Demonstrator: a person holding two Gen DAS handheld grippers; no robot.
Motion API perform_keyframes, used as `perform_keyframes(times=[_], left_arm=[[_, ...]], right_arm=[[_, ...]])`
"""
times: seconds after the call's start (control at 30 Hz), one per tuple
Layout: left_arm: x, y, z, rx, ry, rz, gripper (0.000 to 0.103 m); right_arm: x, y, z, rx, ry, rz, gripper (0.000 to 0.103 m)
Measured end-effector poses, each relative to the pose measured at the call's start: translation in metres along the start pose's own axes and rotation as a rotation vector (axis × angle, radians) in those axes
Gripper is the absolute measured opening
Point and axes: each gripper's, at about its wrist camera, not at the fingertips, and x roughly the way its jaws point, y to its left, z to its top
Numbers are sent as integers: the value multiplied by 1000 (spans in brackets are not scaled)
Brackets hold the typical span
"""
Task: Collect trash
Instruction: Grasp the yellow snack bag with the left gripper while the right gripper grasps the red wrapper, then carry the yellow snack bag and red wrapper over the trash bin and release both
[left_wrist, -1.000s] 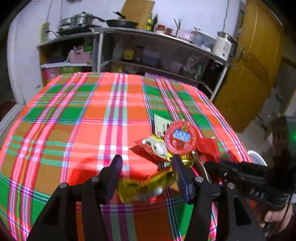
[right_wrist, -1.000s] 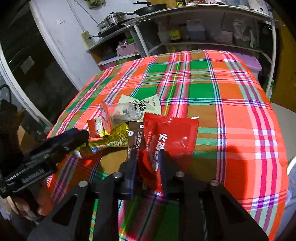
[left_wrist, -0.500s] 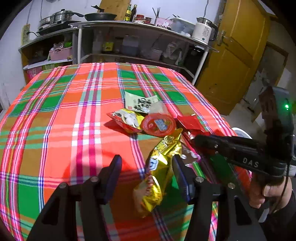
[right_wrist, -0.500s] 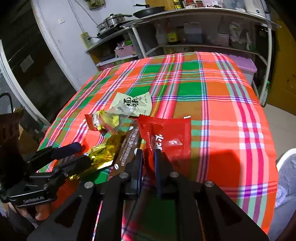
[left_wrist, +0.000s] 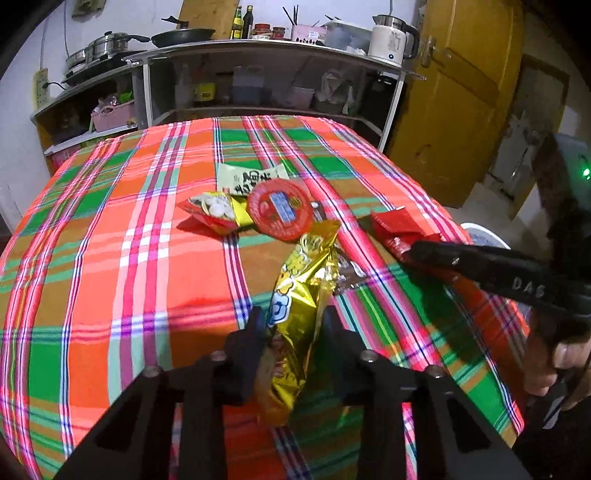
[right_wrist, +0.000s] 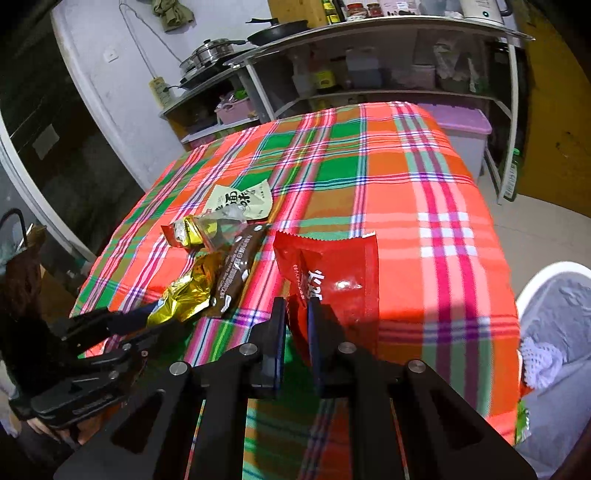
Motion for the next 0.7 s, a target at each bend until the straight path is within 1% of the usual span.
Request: perform_keyframes(times=[0.03, 0.1, 0.2, 0.43, 0.7], left_arm=[[-2, -2, -2, -3, -6, 7, 25], [-5, -4, -5, -19, -16, 9, 21], [-12, -9, -8, -41, -32, 9, 17], [-36, -21, -11, -72, -85, 8, 15], [-65, -40, -10, -66, -143, -3, 15]], right_arm=[[-3, -1, -2, 2, -3, -3, 12], [-9, -3, -6, 5, -12, -9, 11], [-21, -5, -11, 7, -28, -14, 11], [-50, -6, -23, 9, -69, -19, 11], [-91, -3, -34, 4, -135, -20, 11]])
